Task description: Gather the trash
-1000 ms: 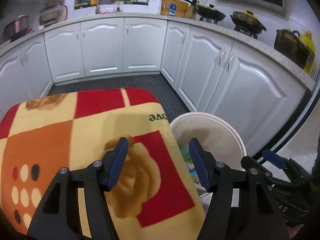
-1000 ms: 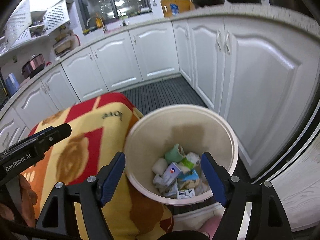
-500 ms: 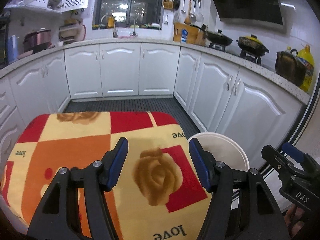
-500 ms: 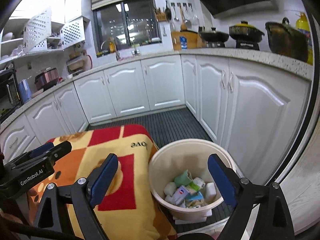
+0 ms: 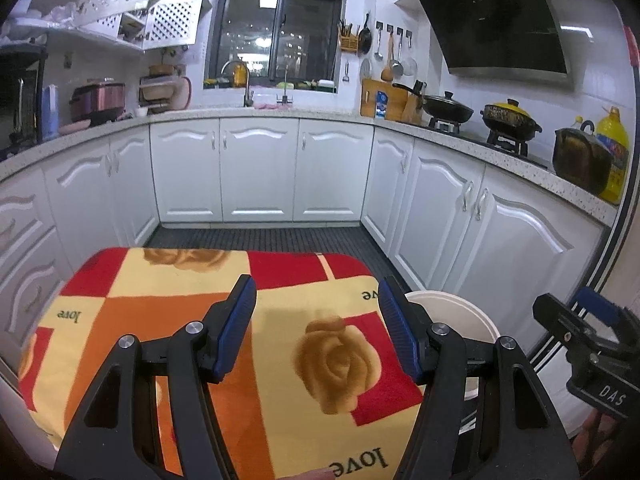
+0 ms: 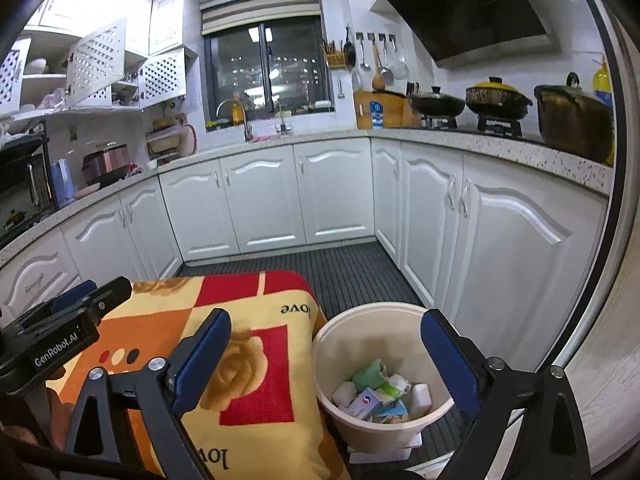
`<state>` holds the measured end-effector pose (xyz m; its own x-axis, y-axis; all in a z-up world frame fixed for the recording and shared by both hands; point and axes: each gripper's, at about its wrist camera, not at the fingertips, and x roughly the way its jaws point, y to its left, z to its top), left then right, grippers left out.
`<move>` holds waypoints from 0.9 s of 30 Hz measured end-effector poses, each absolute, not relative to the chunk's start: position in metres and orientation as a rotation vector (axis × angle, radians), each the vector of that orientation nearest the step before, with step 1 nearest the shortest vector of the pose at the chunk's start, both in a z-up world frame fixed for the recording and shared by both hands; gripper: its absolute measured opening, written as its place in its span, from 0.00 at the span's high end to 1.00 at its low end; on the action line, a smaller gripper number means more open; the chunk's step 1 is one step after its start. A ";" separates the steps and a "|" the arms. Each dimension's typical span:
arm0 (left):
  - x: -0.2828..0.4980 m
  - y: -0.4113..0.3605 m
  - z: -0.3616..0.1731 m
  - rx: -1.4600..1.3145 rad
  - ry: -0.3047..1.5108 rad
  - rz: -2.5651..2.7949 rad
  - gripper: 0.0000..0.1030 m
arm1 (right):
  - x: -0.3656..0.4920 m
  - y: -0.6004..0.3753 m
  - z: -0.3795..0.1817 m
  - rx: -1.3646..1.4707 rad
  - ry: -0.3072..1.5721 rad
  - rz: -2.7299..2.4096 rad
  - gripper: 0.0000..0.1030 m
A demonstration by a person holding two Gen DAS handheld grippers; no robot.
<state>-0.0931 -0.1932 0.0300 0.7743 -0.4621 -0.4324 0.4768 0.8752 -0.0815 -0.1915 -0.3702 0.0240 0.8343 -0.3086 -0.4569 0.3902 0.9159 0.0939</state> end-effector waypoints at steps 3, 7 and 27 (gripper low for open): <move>-0.095 -0.193 0.030 0.037 0.452 -0.509 0.40 | -0.190 -0.368 0.025 0.179 0.451 -0.371 0.07; -0.095 -0.192 0.030 0.037 0.446 -0.505 0.40 | -0.190 -0.367 0.024 0.176 0.451 -0.370 0.07; -0.097 -0.193 0.028 0.047 0.422 -0.478 0.40 | -0.187 -0.364 0.021 0.173 0.448 -0.375 0.06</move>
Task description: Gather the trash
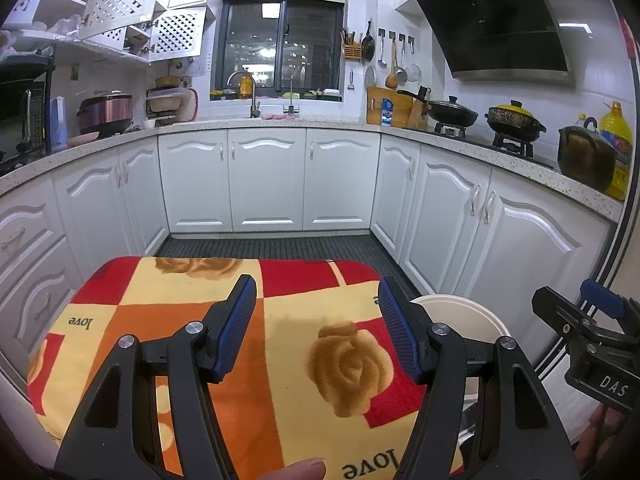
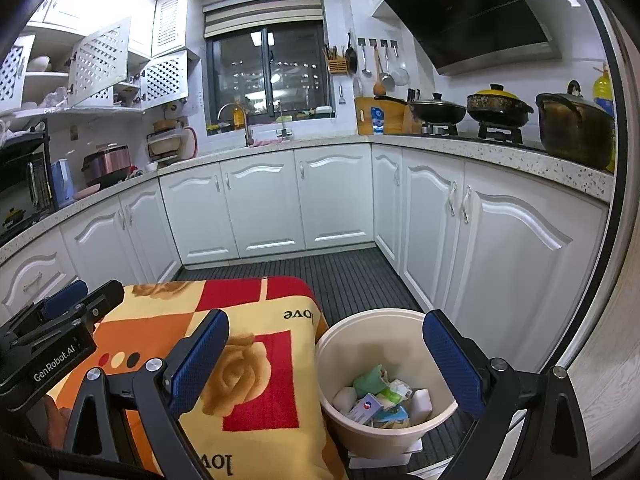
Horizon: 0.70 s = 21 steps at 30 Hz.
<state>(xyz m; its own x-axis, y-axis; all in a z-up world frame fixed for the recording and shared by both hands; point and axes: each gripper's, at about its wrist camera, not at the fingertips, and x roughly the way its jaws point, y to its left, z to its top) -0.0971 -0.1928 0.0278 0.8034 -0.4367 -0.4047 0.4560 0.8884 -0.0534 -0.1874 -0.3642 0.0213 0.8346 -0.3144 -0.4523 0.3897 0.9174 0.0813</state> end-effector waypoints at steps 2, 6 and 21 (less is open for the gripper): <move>-0.097 -0.193 0.028 0.053 0.418 -0.480 0.40 | -0.187 -0.364 0.021 0.173 0.447 -0.377 0.06; -0.099 -0.194 0.028 0.062 0.415 -0.480 0.40 | -0.187 -0.364 0.021 0.174 0.447 -0.375 0.06; -0.097 -0.195 0.026 0.063 0.423 -0.481 0.40 | -0.182 -0.364 0.021 0.172 0.462 -0.370 0.06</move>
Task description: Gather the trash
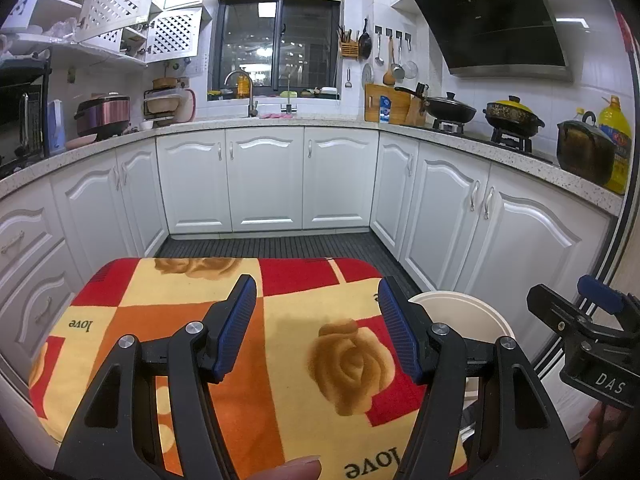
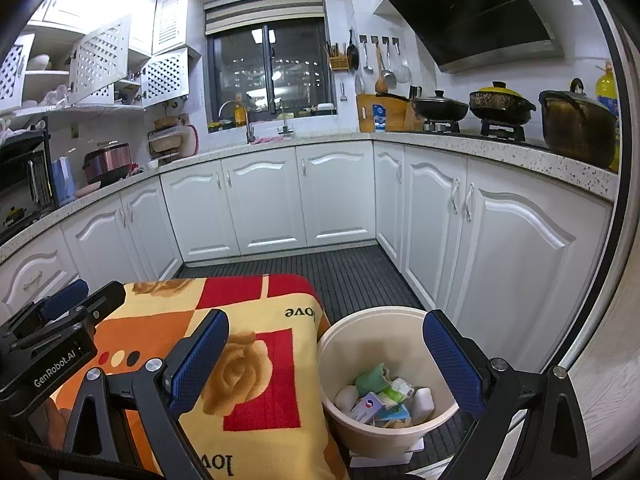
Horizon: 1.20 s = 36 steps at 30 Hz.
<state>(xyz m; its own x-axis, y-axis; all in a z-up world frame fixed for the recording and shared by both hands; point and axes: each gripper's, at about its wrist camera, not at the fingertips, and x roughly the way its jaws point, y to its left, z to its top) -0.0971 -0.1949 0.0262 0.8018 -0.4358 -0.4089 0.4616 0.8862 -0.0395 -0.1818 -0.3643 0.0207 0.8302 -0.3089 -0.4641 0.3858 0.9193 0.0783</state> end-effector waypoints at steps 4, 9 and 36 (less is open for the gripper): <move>-0.097 -0.195 0.026 0.063 0.422 -0.481 0.40 | -0.181 -0.365 0.020 0.169 0.466 -0.371 0.06; -0.096 -0.195 0.025 0.063 0.425 -0.480 0.40 | -0.180 -0.365 0.019 0.171 0.470 -0.369 0.06; -0.095 -0.204 0.013 0.098 0.459 -0.517 0.40 | -0.178 -0.371 0.008 0.183 0.499 -0.377 0.06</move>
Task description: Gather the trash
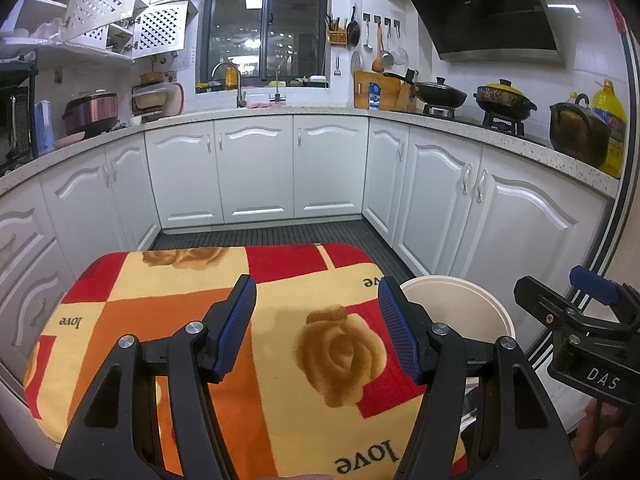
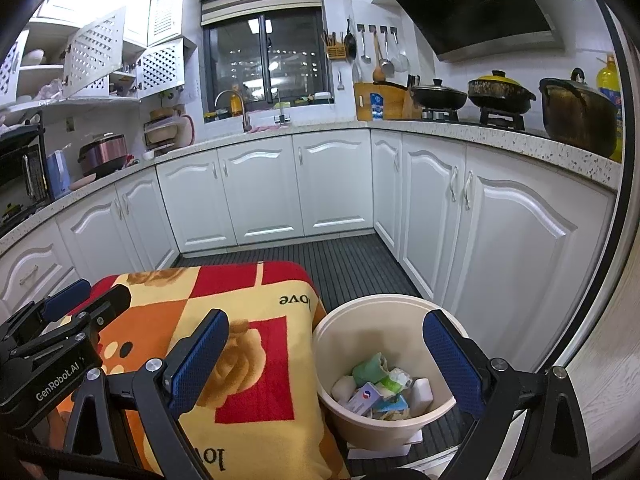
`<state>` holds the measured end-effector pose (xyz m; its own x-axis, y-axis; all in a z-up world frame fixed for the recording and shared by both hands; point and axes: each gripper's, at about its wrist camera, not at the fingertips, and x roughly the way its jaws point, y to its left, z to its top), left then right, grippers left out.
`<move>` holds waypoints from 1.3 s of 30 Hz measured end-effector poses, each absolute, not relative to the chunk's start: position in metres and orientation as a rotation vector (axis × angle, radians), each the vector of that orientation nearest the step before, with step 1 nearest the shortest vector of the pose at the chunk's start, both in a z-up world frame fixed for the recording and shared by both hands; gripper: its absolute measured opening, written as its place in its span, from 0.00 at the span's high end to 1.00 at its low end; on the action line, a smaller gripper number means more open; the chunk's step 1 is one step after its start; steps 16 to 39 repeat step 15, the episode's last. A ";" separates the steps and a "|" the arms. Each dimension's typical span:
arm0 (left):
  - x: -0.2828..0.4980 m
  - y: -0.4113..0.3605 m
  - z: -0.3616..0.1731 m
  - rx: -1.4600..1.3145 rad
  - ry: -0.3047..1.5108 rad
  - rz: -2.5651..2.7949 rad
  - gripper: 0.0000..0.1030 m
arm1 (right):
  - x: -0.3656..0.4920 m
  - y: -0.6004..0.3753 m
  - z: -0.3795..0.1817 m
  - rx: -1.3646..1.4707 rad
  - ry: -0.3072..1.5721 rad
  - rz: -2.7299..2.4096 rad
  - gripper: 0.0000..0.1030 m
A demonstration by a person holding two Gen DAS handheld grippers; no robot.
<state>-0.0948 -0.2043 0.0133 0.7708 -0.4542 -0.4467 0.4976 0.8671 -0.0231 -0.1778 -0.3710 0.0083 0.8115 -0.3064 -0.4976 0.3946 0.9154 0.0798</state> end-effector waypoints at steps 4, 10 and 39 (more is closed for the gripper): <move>-0.096 -0.206 0.012 0.104 0.459 -0.519 0.40 | -0.177 -0.372 0.008 0.183 0.500 -0.378 0.06; -0.095 -0.207 0.009 0.110 0.447 -0.515 0.40 | -0.175 -0.373 0.005 0.180 0.513 -0.379 0.06; -0.089 -0.204 0.005 0.102 0.472 -0.517 0.40 | -0.171 -0.372 0.000 0.176 0.532 -0.376 0.06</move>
